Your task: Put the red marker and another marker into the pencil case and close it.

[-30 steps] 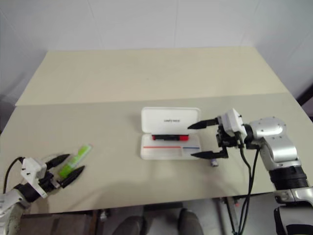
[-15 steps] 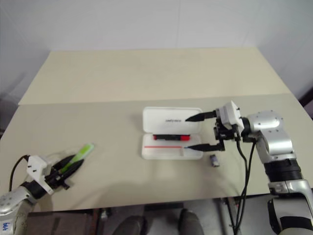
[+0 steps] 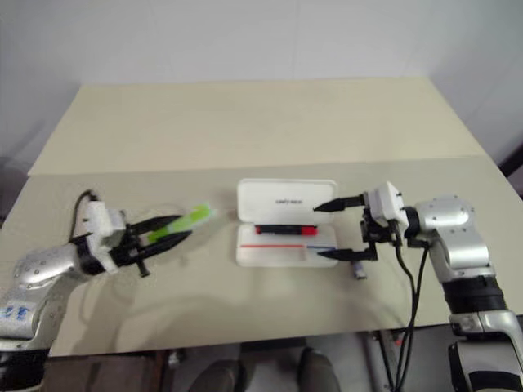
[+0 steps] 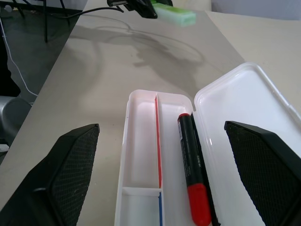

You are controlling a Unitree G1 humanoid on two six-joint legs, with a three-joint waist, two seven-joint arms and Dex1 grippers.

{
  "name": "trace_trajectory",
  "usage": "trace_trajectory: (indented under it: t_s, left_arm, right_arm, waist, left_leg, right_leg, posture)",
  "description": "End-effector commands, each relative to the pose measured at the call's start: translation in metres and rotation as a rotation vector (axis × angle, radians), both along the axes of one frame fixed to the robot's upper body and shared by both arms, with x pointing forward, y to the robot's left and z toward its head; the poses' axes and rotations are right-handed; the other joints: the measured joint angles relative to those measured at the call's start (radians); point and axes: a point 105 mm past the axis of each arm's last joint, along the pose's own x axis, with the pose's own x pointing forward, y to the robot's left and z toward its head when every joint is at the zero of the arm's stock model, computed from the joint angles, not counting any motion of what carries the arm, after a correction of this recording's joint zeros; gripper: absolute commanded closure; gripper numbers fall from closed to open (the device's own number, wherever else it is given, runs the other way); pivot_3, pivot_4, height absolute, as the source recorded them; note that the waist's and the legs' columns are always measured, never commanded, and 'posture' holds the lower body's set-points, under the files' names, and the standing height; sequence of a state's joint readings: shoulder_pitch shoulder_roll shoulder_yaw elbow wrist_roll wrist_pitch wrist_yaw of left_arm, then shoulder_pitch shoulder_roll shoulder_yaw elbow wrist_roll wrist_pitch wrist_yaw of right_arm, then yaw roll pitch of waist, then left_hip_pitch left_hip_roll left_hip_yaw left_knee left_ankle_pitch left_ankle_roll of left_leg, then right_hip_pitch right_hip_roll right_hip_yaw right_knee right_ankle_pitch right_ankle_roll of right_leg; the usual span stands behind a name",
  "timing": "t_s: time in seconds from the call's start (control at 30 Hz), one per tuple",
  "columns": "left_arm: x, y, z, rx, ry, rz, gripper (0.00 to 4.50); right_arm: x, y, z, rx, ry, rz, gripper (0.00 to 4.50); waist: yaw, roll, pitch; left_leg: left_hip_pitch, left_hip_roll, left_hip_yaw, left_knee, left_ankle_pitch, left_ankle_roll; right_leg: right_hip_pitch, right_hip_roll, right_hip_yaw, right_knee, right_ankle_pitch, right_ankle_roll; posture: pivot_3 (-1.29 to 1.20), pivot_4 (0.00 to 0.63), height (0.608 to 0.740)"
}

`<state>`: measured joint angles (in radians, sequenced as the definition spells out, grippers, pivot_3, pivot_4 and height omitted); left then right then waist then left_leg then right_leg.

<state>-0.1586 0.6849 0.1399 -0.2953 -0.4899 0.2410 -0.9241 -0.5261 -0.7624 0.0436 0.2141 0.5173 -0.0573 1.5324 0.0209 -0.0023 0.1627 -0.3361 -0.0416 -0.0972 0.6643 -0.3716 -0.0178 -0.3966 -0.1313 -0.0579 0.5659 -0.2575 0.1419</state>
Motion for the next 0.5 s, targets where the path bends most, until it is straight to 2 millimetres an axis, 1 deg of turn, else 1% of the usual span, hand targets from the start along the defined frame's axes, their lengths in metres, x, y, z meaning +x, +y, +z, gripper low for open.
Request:
trace_trajectory:
  t_s: [0.03, 0.13, 0.27, 0.4, 0.5]
  left_arm:
    - [-0.004, -0.025, 0.002, 0.018, -0.001, -0.118, 3.37]
    - [0.001, -0.047, -0.009, 0.027, 0.018, -0.194, 3.37]
    - [0.009, -0.064, -0.022, 0.052, 0.027, -0.232, 3.37]
    - [0.013, -0.083, -0.037, 0.089, 0.045, -0.306, 3.37]
    - [0.015, -0.092, -0.045, 0.107, 0.047, -0.337, 3.37]
  right_arm:
    - [-0.006, -0.007, 0.013, 0.006, -0.066, -0.02, 0.0]
    - [-0.011, -0.015, 0.012, -0.002, -0.06, -0.058, 0.0]
    - [-0.02, -0.021, 0.012, -0.014, -0.052, -0.091, 0.0]
    - [-0.029, -0.028, 0.014, -0.024, -0.045, -0.132, 0.0]
    - [-0.034, -0.03, 0.016, -0.026, -0.042, -0.149, 0.0]
  waist:
    - [0.001, 0.0, 0.0]
    - [0.005, 0.0, 0.0]
    - [0.004, 0.0, 0.0]
    - [0.005, 0.0, 0.0]
    - [0.005, 0.0, 0.0]
  left_leg:
    - [0.0, 0.0, 0.0, 0.0, 0.0, 0.0]
    - [0.0, 0.0, 0.0, 0.001, 0.0, 0.0]
    - [0.0, -0.001, 0.001, 0.002, 0.0, 0.0]
    - [0.0, 0.0, 0.002, 0.002, 0.0, 0.0]
    - [0.001, 0.0, 0.004, 0.003, 0.0, 0.0]
  right_leg:
    - [0.0, 0.0, 0.0, 0.0, 0.0, 0.0]
    - [0.001, 0.0, 0.0, 0.0, 0.0, 0.0]
    - [0.002, 0.0, -0.001, 0.0, 0.0, 0.0]
    - [0.002, 0.001, -0.001, -0.001, 0.0, 0.0]
    - [0.003, 0.001, -0.002, -0.001, 0.0, 0.0]
  posture:
    - [0.0, 0.15, 0.74]
    - [0.0, 0.15, 0.74]
    - [0.0, 0.15, 0.74]
    - [0.0, 0.15, 0.74]
    - [0.0, 0.15, 0.74]
